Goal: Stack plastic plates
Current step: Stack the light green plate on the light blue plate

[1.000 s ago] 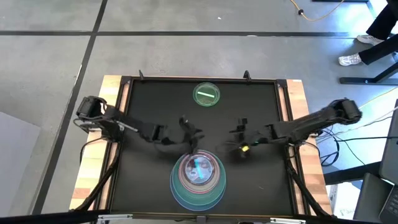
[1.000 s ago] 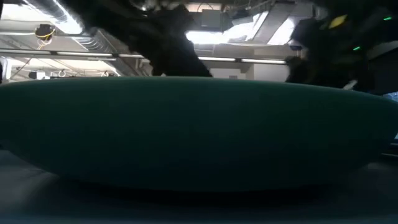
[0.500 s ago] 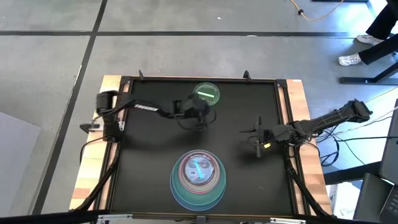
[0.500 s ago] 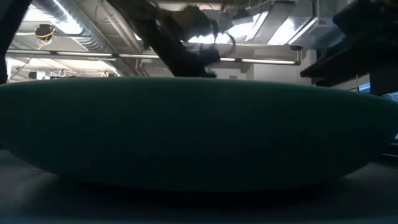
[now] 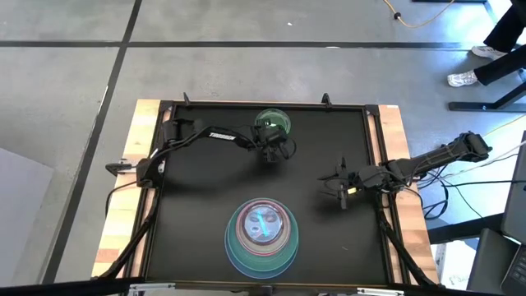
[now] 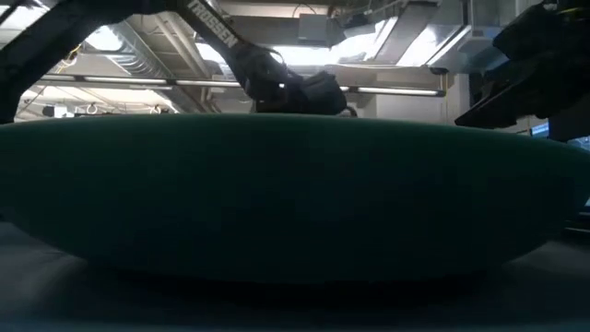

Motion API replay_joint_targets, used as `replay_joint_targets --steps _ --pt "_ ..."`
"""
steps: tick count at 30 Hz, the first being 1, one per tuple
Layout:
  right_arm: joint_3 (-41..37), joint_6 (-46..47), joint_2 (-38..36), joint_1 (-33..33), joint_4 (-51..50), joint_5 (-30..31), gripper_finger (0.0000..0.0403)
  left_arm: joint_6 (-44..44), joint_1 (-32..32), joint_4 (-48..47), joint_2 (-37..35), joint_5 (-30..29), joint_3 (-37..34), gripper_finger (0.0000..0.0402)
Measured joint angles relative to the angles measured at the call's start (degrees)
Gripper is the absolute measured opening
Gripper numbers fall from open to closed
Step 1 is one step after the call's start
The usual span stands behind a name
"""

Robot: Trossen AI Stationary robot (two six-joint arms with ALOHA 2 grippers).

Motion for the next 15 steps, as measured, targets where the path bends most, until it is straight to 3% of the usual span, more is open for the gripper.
replay_joint_targets --steps 8,15 --pt "0.0 0.1 0.1 0.0 -0.2 1.1 0.0198 -4.3 1.7 -0.7 0.3 -0.6 0.0 0.0105" --pt "0.0 -0.1 0.2 0.0 -0.4 1.5 0.0198 -4.2 1.2 -1.2 0.2 0.2 0.0 0.0022"
